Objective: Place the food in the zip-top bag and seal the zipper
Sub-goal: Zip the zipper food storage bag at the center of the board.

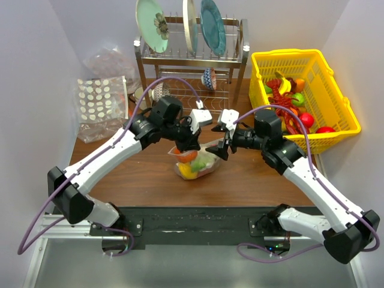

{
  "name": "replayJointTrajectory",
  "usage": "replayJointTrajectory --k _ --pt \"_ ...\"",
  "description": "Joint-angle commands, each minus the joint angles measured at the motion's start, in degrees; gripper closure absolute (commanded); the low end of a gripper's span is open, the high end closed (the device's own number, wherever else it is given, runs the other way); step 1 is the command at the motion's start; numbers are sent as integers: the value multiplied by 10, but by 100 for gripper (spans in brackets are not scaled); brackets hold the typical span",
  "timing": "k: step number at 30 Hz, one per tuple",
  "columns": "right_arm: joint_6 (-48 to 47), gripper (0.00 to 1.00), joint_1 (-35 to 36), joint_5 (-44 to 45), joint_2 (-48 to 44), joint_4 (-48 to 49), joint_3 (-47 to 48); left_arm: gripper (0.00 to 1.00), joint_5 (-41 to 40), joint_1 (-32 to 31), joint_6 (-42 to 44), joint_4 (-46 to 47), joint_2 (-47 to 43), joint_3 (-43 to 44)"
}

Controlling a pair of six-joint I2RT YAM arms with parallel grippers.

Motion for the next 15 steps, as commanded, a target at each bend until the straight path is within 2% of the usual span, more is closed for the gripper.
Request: replayJointTrajectory --k 1,4,7,11,14,15 --pt "-94 26 2 -36 13 -78 62 100 29 -22 29 13 -40 10" --pt "-126 28 3 -53 35 -131 85 100 25 -25 33 13 -49 6" --pt "-142 35 5 -67 52 -159 92 100 21 -27 36 15 -60 0" --pt "-141 37 7 -88 59 -156 82 100 13 -28 38 17 -67 -4" --pt "-134 51 9 -107 65 -150 77 100 14 -28 37 20 -72 -4" --pt "-133 70 8 -120 69 -151 78 100 12 -28 38 20 -73 -4"
